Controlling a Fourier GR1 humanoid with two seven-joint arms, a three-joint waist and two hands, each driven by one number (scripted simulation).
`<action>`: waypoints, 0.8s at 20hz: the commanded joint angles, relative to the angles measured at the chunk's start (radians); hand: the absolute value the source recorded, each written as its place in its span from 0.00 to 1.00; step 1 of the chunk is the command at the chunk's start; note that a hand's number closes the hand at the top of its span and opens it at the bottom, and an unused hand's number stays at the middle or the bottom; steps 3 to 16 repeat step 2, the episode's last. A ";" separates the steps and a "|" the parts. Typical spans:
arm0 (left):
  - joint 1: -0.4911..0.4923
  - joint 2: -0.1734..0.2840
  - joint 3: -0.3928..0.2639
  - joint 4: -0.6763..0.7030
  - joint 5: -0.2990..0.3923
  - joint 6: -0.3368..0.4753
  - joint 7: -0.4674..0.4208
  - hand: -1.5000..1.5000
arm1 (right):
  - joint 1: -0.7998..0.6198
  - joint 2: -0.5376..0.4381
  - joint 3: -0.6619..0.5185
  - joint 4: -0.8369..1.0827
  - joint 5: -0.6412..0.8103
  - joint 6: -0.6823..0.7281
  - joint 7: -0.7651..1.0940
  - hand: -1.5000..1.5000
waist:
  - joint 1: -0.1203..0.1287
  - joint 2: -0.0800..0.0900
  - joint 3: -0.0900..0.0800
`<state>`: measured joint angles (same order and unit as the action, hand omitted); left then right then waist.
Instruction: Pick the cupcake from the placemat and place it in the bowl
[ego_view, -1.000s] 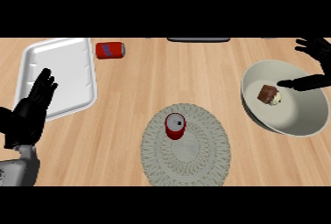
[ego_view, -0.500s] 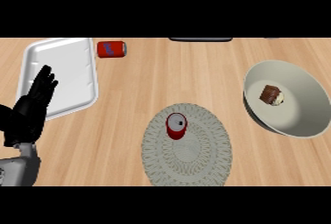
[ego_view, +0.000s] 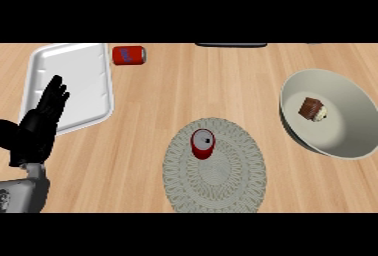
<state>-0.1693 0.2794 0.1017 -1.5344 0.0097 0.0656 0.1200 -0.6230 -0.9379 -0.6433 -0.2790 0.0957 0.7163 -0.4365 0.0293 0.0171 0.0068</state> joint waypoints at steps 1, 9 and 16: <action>0.024 -0.007 -0.009 -0.018 -0.015 0.008 -0.015 0.50 | 0.059 -0.034 -0.028 0.025 -0.036 0.186 -0.129 0.00 | -0.002 -0.001 0.003; 0.013 -0.017 0.004 0.015 -0.004 0.012 -0.021 0.50 | 0.058 -0.017 -0.022 0.015 -0.035 0.172 -0.136 0.00 | -0.005 -0.001 0.001; 0.013 -0.017 0.004 0.015 -0.004 0.012 -0.021 0.50 | 0.058 -0.017 -0.022 0.015 -0.035 0.172 -0.136 0.00 | -0.005 -0.001 0.001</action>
